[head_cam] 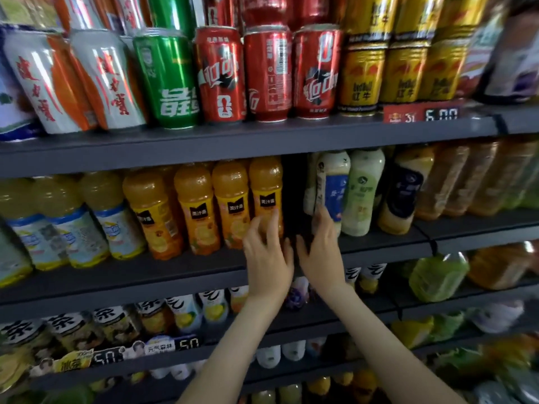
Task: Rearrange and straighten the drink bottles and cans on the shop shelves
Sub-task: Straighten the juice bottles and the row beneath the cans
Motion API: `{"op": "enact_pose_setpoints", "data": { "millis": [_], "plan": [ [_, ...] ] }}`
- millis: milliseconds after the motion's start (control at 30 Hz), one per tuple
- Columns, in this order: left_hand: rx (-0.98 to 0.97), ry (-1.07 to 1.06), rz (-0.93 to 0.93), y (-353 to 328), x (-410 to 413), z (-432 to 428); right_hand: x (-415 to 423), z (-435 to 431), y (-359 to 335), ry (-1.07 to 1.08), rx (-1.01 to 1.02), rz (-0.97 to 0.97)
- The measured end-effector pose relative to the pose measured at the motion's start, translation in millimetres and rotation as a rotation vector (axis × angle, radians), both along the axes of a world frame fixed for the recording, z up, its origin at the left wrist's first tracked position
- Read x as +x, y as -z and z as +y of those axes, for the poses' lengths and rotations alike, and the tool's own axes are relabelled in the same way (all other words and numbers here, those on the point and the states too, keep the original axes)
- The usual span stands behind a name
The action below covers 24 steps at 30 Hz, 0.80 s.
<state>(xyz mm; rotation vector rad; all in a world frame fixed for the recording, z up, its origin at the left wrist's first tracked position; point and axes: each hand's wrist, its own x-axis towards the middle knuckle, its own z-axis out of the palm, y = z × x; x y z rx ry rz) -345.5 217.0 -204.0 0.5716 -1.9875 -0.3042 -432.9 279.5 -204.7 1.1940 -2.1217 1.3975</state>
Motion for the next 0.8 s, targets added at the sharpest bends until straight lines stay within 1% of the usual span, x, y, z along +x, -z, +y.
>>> {"op": "enact_pose_setpoints", "data": {
  "millis": [67,133,233,367,533,700,800],
  "plan": [
    [0.049,0.132,-0.042,-4,-19,8,-17,18,-1,0.087,-0.047,-0.059],
    [0.08,0.218,-0.065,-8,-38,15,-35,36,-2,0.165,-0.043,-0.104],
    [0.154,0.254,-0.072,-11,-64,21,-60,52,-4,0.208,0.017,-0.104],
    [0.256,0.251,-0.112,-8,-89,25,-79,54,-8,0.118,0.062,-0.167],
    [0.299,0.173,-0.17,-8,-101,29,-99,49,-9,0.123,0.072,-0.151],
    [0.329,0.152,-0.151,-9,-108,34,-121,55,-12,-0.061,0.115,-0.236],
    [0.364,0.104,-0.094,-8,-116,45,-131,68,-15,-0.153,0.172,-0.22]
  ]
}}
